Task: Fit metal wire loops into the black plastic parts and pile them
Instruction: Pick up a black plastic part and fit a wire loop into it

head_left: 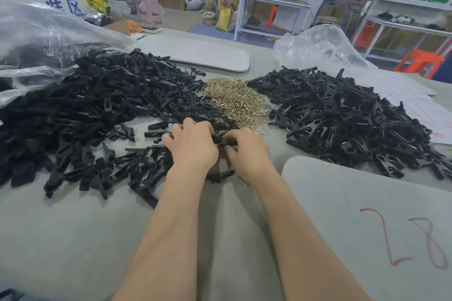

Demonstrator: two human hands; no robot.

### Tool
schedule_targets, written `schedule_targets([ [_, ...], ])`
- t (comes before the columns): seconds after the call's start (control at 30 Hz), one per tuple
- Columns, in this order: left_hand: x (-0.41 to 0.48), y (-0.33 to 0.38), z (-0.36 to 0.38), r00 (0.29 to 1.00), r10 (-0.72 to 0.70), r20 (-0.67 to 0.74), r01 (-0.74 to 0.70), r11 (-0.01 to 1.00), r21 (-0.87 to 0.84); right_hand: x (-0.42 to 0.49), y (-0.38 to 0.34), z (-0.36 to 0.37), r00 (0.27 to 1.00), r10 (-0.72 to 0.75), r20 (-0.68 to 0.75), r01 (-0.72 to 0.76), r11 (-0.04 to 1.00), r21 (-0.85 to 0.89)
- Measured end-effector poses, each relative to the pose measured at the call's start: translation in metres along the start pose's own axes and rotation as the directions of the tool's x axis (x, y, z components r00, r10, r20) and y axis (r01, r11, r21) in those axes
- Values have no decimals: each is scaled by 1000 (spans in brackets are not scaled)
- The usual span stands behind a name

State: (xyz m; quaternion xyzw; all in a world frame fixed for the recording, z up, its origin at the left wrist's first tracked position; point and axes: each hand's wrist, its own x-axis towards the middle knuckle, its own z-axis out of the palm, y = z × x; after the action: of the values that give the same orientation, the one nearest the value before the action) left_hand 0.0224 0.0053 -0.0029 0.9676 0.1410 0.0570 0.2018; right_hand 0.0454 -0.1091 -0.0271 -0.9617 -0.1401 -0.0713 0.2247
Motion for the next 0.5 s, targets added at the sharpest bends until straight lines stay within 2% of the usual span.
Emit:
schedule_targets([
  [0.07, 1, 1, -1, 998, 43, -55, -45, 998, -43, 1, 2, -7, 999, 11, -30, -4, 971, 241],
  [0.13, 3, 3, -1, 991, 103, -88, -113, 986, -124, 1, 6, -18, 995, 82, -62, -38, 855, 517],
  [0.2, 3, 5, -1, 978, 189, -86, -204, 951, -232, 0, 10, -27, 988, 143, -63, -59, 718, 694],
  [0.27, 2, 6, 0, 961, 264, -83, -276, 891, -361, -2, 12, -31, 986, 155, -61, -47, 609, 792],
  [0.37, 1, 7, 0, 949, 301, -93, -303, 792, -530, -3, 12, -34, 985, 168, -31, -47, 440, 897],
  [0.5, 0, 8, -1, 943, 323, -82, -312, 766, -562, -3, 13, -37, 985, 168, 39, -80, 245, 966],
])
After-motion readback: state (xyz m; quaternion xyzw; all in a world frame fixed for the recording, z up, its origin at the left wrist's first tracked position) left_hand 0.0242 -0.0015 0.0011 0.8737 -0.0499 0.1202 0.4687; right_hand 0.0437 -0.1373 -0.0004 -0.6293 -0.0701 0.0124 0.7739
